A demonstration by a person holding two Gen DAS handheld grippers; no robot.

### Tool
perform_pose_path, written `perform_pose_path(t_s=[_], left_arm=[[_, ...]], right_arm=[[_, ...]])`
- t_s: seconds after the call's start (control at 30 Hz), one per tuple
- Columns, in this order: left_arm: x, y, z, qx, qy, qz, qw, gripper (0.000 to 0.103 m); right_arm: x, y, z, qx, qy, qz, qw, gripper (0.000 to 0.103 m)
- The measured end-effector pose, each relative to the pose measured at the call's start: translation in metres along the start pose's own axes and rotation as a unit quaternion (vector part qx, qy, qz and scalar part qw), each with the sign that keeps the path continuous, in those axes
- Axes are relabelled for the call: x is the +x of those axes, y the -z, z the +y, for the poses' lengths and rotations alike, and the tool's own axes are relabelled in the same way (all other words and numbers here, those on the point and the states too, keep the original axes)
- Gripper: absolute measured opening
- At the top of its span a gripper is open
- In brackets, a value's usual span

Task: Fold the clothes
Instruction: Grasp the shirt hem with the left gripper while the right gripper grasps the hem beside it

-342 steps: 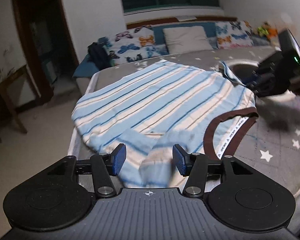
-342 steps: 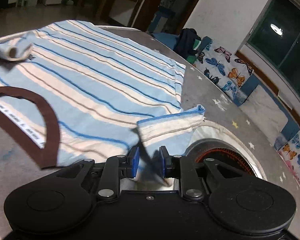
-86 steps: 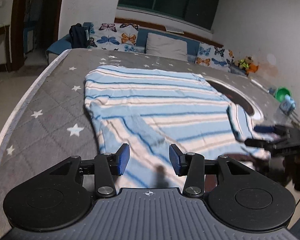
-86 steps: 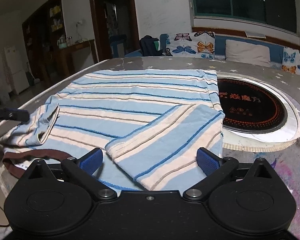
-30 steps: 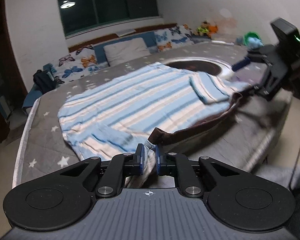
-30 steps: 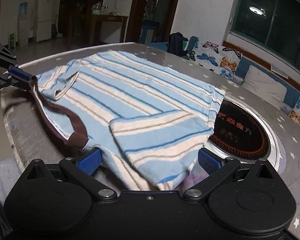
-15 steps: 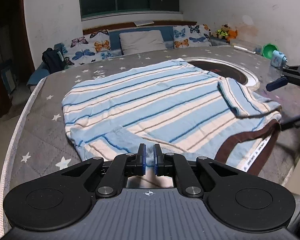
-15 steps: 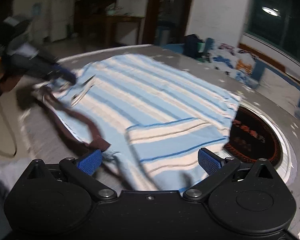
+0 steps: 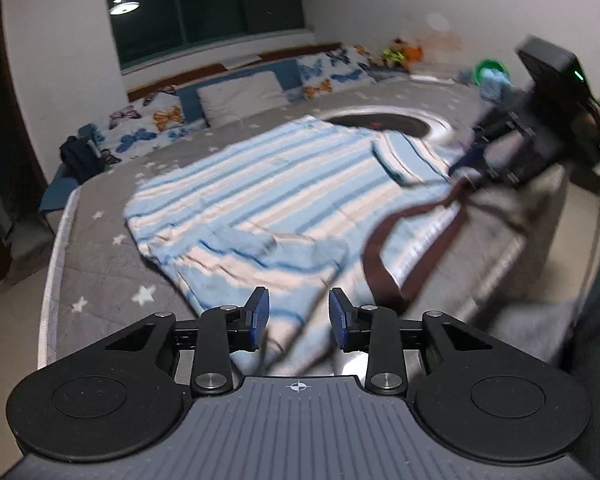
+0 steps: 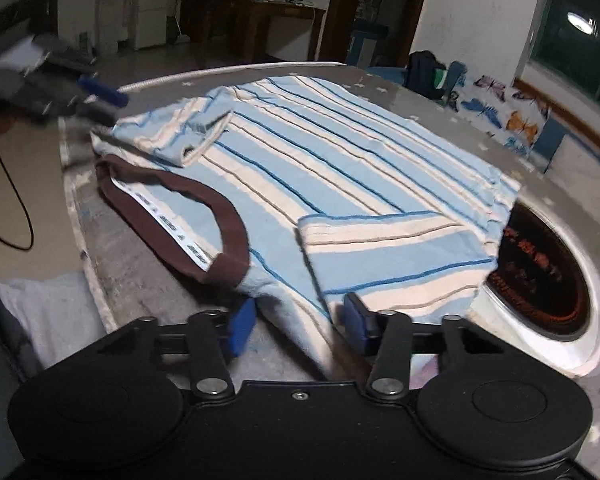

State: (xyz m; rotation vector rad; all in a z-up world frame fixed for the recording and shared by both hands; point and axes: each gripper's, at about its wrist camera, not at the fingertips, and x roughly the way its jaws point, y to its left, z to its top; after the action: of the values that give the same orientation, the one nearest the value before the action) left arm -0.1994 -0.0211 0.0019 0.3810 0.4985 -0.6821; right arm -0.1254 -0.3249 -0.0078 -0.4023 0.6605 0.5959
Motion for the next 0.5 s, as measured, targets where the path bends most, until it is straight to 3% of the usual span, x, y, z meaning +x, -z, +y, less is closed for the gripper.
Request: perform_pose_path(t_s=[0.03,0.17,0.4,0.5], left_arm=[[0.001,0.002,-0.003,0.009,0.002,0.001,1.0,0.039],[0.008,0.005,-0.01,0.052,-0.009,0.004,0.9986,0.045],[0.019,0.007,-0.015,0.099,0.024,0.015,0.9947,0.049],[0.024,0.006,-0.011,0.095,0.041,0.019,0.9945,0.022]], right_arm=[[0.0,0.0,0.001,-0.002,-0.004,0.002,1.0,0.026],[-0.003,-0.006,0.01,-0.009,-0.009,0.009,1.0,0.02],[-0.003,-0.007,0.011,-0.007,-0.007,0.008,1.0,0.02],[-0.002,-0.007,0.012,-0.011,-0.004,0.008,1.0,0.02]])
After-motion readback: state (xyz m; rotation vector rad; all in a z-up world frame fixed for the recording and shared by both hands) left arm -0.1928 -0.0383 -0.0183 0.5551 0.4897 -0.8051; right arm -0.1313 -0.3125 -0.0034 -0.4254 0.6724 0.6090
